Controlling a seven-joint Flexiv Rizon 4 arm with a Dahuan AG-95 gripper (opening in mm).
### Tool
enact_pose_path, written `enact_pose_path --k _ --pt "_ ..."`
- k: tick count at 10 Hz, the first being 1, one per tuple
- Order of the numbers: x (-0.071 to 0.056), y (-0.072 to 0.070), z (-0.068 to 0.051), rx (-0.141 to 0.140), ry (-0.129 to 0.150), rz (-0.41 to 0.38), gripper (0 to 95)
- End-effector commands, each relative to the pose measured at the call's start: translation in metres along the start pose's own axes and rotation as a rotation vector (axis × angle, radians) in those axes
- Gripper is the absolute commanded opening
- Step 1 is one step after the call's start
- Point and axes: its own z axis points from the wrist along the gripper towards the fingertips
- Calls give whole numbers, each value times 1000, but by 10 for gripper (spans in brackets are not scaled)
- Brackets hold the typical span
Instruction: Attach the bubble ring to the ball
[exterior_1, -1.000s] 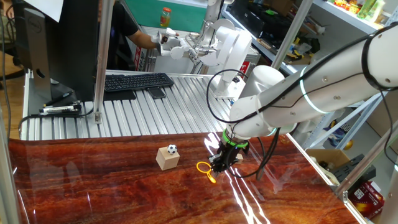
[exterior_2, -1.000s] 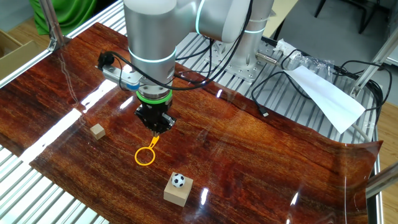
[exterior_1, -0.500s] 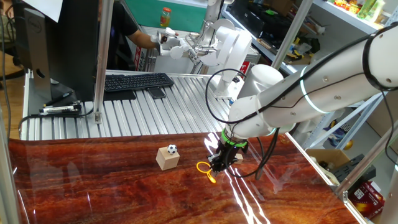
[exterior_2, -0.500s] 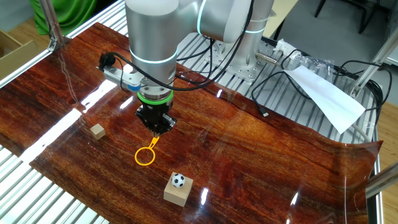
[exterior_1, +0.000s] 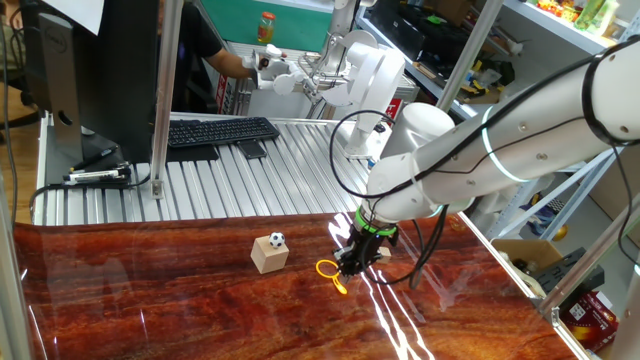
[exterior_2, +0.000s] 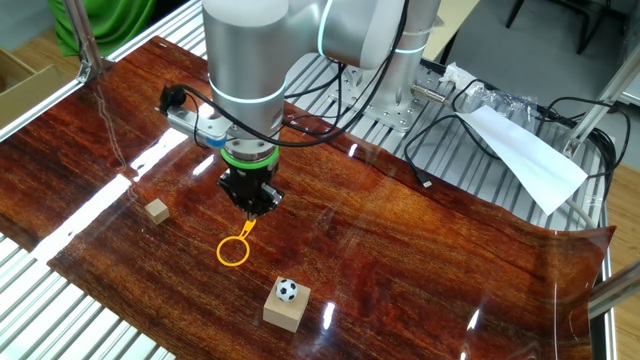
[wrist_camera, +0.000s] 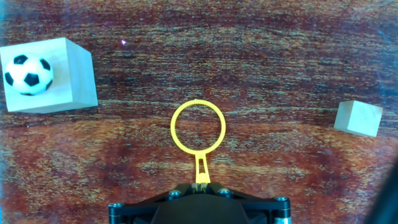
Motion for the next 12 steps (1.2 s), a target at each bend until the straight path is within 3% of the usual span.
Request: enact_pose_path --k 1,7,12 --pt "0 0 0 0 -2 1 0" --pt "0 0 0 1 -5 5 0" --pt "0 0 0 -8 -26 33 0"
